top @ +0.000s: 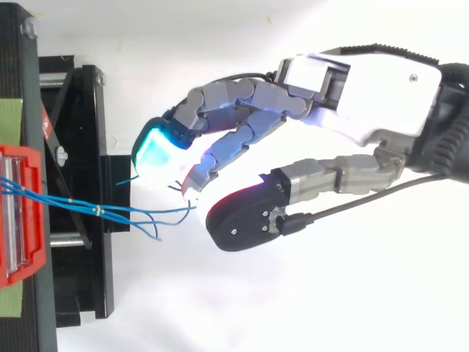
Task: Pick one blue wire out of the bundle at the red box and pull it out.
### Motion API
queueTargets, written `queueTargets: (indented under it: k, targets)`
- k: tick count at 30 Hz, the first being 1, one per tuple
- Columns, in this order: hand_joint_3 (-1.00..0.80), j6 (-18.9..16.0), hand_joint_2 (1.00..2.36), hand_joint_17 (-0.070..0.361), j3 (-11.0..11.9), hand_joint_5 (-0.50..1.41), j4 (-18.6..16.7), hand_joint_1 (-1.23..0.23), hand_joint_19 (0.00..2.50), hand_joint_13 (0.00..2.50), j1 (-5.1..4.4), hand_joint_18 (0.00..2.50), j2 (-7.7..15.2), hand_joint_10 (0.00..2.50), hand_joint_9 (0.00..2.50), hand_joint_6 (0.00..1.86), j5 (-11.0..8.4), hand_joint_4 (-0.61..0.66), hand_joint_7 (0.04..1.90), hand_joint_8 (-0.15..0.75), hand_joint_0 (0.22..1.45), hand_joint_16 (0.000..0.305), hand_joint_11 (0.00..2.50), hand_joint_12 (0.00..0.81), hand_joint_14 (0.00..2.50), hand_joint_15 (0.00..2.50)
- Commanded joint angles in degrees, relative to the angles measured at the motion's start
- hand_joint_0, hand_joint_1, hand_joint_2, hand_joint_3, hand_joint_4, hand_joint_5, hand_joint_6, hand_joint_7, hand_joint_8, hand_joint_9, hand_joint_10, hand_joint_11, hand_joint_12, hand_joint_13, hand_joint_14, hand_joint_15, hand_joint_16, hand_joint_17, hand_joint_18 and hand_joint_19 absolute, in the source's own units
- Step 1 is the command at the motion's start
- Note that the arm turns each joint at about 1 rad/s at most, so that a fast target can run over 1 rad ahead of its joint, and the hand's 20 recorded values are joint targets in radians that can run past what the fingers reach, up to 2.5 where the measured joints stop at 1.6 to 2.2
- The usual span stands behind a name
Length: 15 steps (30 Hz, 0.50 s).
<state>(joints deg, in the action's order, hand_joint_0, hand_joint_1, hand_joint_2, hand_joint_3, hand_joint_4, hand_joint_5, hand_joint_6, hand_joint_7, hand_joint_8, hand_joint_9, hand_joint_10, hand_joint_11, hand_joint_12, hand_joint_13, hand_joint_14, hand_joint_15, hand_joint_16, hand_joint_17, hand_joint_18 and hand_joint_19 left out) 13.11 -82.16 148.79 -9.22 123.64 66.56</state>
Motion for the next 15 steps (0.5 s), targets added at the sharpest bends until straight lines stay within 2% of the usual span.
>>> queueTargets:
  k: [1, 4, 8, 9, 10, 12, 13, 15]
  targets:
    - [-0.45, -0.5, 1.0, 0.121, 0.1, -0.12, -3.1, -0.53, 0.18, 0.52, -0.01, 0.33, 2.0, 0.01, 0.92, 0.5, -0.29, 0.42, 0.83, 0.369, 0.54, 0.054, 0.38, 0.416, 0.0, 0.13]
    - [-0.44, -0.4, 1.0, 0.122, 0.1, -0.12, -4.7, -0.53, 0.18, 0.53, 0.08, 0.34, 3.1, 0.01, 0.93, 0.5, -0.38, 0.42, 0.83, 0.37, 0.54, 0.054, 0.38, 0.417, 0.0, 0.13]
    - [-0.44, -0.9, 1.0, 0.122, 3.8, -0.12, -5.4, -0.53, 0.19, 0.53, 0.52, 0.36, 7.5, 0.01, 0.93, 0.5, -0.12, 0.42, 0.83, 0.37, 0.54, 0.054, 0.38, 0.417, 0.0, 0.14]
    - [-0.45, -0.9, 1.0, 0.122, 3.8, -0.12, -5.4, -0.53, 0.19, 0.53, 0.52, 0.36, 7.5, 0.01, 0.93, 0.5, -0.12, 0.42, 0.83, 0.371, 0.54, 0.054, 0.38, 0.416, 0.0, 0.14]
    - [-0.44, -1.2, 1.0, 0.122, 5.7, -0.12, -5.1, -0.53, 0.19, 0.53, 0.52, 0.36, 9.1, 0.01, 0.93, 0.5, -0.12, 0.42, 0.83, 0.371, 0.54, 0.054, 0.38, 0.417, 0.01, 0.14]
    - [-0.45, -1.7, 1.0, 0.123, 8.0, -0.12, -4.5, -0.52, 0.2, 0.54, 0.52, 0.38, 10.7, 0.01, 0.93, 0.5, 0.06, 0.42, 0.83, 0.37, 0.54, 0.055, 0.38, 0.417, 0.0, 0.14]
    - [-0.45, -2.6, 1.0, 0.123, 10.2, -0.12, -3.4, -0.52, 0.19, 0.54, 0.52, 0.38, 12.3, 0.01, 0.93, 0.5, 0.41, 0.42, 0.83, 0.371, 0.54, 0.055, 0.39, 0.417, 0.01, 0.14]
    - [-0.45, -3.2, 1.0, 0.125, 12.1, -0.12, -2.4, -0.53, 0.21, 0.55, 0.25, 0.39, 13.1, 0.01, 0.93, 0.5, 1.11, 0.43, 0.83, 0.369, 0.54, 0.056, 0.38, 0.418, 0.01, 0.16]
